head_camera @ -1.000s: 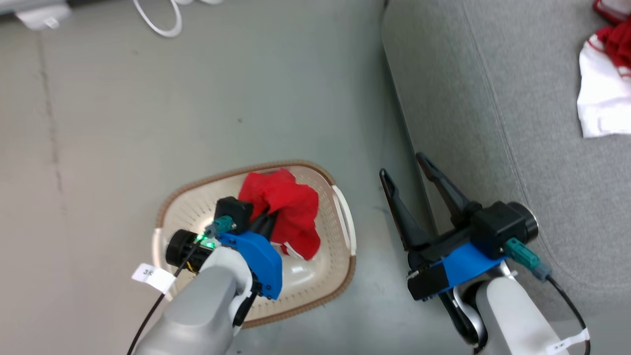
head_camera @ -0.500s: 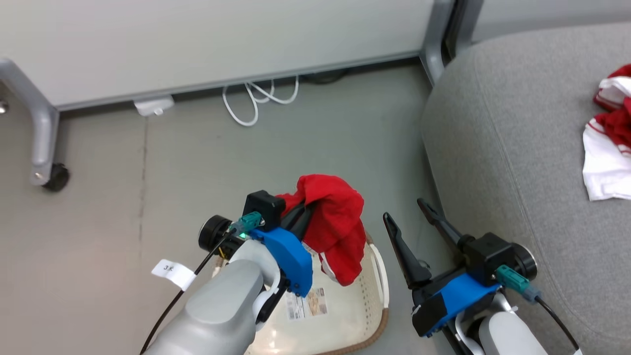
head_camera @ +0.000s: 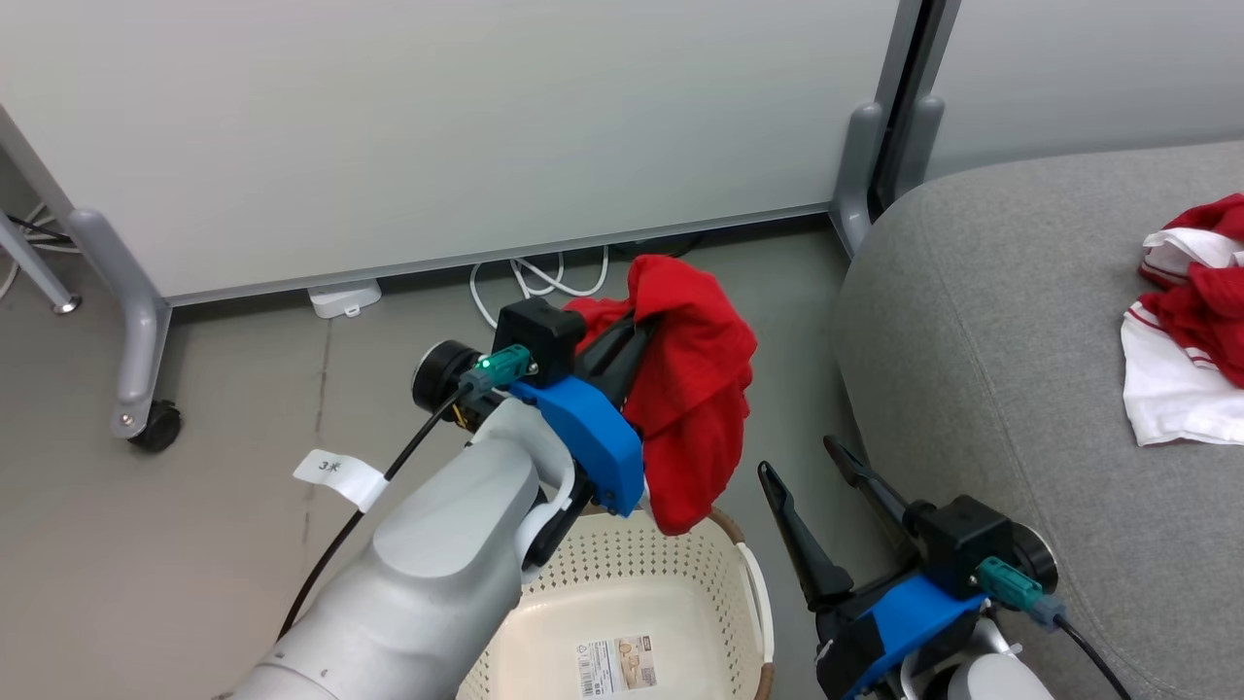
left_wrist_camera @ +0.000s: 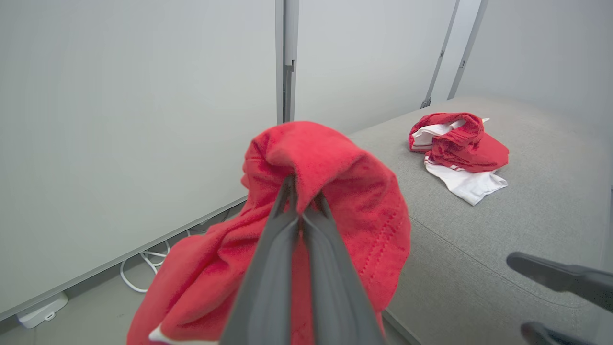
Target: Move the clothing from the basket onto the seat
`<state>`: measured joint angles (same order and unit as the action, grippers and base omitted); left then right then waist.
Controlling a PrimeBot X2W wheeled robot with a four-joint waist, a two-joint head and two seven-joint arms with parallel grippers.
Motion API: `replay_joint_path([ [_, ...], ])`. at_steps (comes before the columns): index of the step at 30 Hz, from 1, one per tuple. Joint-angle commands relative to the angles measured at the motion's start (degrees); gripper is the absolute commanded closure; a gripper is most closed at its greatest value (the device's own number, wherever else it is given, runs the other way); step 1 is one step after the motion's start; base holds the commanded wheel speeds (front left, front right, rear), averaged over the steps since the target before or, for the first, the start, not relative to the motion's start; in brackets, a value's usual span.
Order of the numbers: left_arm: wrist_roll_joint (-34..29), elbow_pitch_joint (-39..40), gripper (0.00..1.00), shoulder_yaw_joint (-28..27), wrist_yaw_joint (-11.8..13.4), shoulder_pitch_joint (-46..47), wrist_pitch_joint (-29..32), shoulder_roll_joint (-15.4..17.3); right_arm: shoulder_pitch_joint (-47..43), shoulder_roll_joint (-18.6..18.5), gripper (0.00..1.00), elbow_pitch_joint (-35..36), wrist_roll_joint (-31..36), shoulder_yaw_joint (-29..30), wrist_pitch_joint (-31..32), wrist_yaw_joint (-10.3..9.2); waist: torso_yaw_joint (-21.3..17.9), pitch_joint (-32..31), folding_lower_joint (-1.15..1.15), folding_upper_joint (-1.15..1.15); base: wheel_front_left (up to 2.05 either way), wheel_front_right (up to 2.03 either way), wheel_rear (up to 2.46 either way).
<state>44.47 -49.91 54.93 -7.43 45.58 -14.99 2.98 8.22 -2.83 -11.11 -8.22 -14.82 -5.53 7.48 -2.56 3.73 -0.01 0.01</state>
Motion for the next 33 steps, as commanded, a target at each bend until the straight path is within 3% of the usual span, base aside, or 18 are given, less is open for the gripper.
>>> replay_joint_path([
  [1, -0.1, 0.7, 1.00, -0.6, 0.0, 1.3, -0.3, 0.1, -0.9, -0.1, 0.00, 0.2, -0.4, -0.1, 0.2, 0.03, -0.2, -0.7, 0.01, -0.01, 0.00, 0.00, 0.00],
  [11, -2.6, 4.9, 1.00, -4.0, 0.2, 2.4, -0.3, 0.2, -2.0, -0.1, 0.00, 0.5, -0.6, -0.4, 0.8, 0.03, -1.0, -2.9, 0.01, -0.01, 0.00, 0.00, 0.00],
  [22, -3.4, 5.1, 1.00, -3.8, 0.2, 1.6, -0.3, 0.1, 0.6, -0.1, 0.00, 0.6, -0.9, -2.1, 1.2, 0.03, -1.3, -2.3, 0.01, -0.01, 0.00, 0.00, 0.00],
  [33, -2.5, 5.1, 1.00, -1.2, 0.1, 2.2, -0.3, -0.1, 8.6, -0.1, 0.00, -6.4, -0.4, -4.3, 2.3, 0.03, 0.0, -1.3, 0.01, -0.01, 0.00, 0.00, 0.00],
])
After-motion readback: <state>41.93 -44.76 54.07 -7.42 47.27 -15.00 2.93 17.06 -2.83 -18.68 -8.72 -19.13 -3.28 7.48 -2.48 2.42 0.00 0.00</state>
